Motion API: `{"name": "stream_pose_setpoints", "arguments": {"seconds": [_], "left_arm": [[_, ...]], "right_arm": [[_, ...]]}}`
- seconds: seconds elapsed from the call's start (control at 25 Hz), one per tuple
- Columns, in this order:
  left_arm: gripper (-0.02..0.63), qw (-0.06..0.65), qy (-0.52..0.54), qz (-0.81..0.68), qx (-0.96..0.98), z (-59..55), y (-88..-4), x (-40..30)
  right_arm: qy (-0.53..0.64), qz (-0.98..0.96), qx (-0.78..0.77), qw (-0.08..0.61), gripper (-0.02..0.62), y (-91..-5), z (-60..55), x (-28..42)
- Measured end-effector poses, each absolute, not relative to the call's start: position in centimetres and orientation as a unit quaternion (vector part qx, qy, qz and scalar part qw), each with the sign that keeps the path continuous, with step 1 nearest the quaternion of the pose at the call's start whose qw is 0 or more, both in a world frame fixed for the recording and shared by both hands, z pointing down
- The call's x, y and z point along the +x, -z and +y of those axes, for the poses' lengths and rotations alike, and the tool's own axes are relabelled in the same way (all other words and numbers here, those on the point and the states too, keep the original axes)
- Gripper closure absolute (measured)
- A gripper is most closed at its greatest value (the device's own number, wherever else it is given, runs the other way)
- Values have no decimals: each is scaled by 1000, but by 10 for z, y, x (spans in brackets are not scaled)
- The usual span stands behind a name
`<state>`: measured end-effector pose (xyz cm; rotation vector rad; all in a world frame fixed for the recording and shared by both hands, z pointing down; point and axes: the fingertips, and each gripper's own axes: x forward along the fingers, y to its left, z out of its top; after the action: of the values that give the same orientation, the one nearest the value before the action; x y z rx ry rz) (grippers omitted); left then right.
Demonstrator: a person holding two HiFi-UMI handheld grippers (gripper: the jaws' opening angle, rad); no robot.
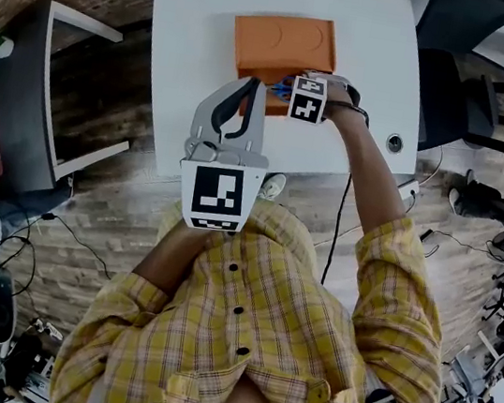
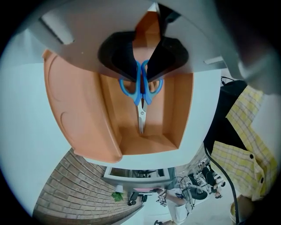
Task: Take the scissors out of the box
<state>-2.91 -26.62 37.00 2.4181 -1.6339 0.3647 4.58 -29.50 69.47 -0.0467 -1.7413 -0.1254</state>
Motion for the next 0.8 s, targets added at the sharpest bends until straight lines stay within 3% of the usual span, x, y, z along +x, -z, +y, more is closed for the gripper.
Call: {"name": "stream_pose_setpoints", "arguments": {"seconds": [0.8], "left_arm": [[609, 86, -112, -562, 815, -242, -357, -36]], "right_arm": [[18, -801, 66, 595, 514, -640, -281, 46]]}}
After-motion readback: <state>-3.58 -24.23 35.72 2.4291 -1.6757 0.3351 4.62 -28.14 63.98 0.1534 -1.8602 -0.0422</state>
